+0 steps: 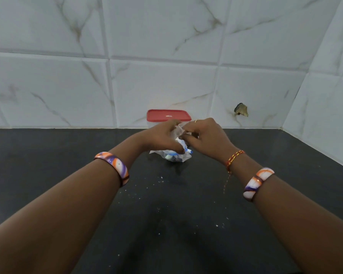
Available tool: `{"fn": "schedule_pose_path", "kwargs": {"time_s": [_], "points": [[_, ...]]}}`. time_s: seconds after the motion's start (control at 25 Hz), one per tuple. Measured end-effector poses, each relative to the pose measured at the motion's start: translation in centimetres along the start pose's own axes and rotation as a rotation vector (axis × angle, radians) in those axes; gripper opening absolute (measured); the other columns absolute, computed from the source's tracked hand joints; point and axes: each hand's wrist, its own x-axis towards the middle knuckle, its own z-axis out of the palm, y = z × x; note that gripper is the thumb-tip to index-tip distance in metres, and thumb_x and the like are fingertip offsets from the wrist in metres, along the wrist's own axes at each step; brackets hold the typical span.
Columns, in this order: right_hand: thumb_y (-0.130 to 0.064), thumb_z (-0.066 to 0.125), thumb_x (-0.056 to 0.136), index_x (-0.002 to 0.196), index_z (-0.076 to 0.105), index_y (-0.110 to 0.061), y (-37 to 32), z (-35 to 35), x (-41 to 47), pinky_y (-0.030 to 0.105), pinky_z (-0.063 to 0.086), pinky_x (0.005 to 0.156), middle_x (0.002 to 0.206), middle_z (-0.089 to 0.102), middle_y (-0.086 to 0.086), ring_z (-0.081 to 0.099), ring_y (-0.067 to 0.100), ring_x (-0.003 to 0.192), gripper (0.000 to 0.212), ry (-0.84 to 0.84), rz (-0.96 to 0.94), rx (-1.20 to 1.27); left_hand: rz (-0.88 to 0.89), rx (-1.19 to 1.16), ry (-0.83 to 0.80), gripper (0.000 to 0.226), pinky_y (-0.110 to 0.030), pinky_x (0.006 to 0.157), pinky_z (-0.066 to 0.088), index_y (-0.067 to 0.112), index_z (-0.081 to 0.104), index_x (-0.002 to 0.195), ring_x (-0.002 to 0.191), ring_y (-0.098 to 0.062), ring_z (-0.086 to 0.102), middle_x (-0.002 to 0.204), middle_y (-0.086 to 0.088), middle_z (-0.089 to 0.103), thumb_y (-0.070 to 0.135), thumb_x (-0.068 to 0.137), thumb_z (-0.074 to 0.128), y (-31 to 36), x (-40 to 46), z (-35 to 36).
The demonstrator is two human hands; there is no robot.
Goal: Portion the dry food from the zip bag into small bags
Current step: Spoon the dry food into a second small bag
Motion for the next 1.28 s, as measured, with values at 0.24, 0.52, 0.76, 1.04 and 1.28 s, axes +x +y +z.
{"fn": "schedule_pose_path", "kwargs": {"time_s": [0.24, 0.52, 0.76, 1.04, 1.28], "points": [[-0.002, 0.056, 0.08, 0.083, 0.071, -0.005, -1.1, 1.1, 1.3, 0.026, 0.039, 0.062, 0.069, 0.06, 0.005, 0.051, 0.018, 0.065, 0.015, -0.353, -0.017, 0.019, 0.114, 0.183, 0.16, 0.041, -0.023, 0.068, 0.044, 0.002, 0.061, 0.104, 0.087, -0.021, 0.058, 0.096, -0.009, 0.064, 0.008, 0.066, 0.073, -1.3, -0.3, -0.2], [-0.002, 0.057, 0.082, 0.104, 0.07, -0.009, -1.7, 1.4, 2.1, 0.019, 0.039, 0.061, 0.076, 0.062, -0.001, 0.058, 0.016, 0.073, 0.026, -0.519, 0.027, 0.078, 0.131, 0.432, 0.166, 0.048, -0.04, 0.075, 0.051, 0.013, 0.06, 0.103, 0.084, -0.022, 0.061, 0.091, 0.0, 0.066, 0.034, 0.06, 0.066, -2.8, -0.6, -0.7], [-0.012, 0.066, 0.082, 0.076, 0.071, -0.01, 2.4, 2.3, 2.4, 0.02, 0.045, 0.049, 0.069, 0.069, 0.011, 0.061, 0.01, 0.052, 0.008, -0.039, 0.54, 0.369, -0.197, 0.011, 0.569, 0.054, -0.033, 0.077, 0.049, 0.011, 0.056, 0.106, 0.087, -0.019, 0.058, 0.095, 0.0, 0.06, 0.035, 0.062, 0.078, -5.1, 0.5, -1.1], [-0.04, 0.053, 0.09, 0.101, 0.065, -0.012, 1.6, 6.9, 1.1, 0.019, 0.025, 0.048, 0.092, 0.066, 0.006, 0.056, 0.018, 0.076, 0.033, -0.116, 0.548, -0.308, -0.563, -0.372, 0.613, 0.083, -0.031, 0.076, 0.047, 0.004, 0.053, 0.117, 0.101, -0.023, 0.06, 0.113, -0.01, 0.061, 0.049, 0.055, 0.082, -7.2, 3.8, 2.7], [-0.031, 0.054, 0.092, 0.109, 0.061, -0.006, 0.9, 8.1, 2.5, 0.027, 0.044, 0.067, 0.102, 0.065, 0.01, 0.062, 0.023, 0.092, 0.031, -0.211, 0.515, -0.33, -0.665, -0.546, 0.644, 0.06, -0.036, 0.086, 0.048, 0.003, 0.047, 0.121, 0.109, -0.029, 0.057, 0.119, -0.016, 0.056, 0.012, 0.069, 0.076, -7.3, 5.5, 4.2]]}}
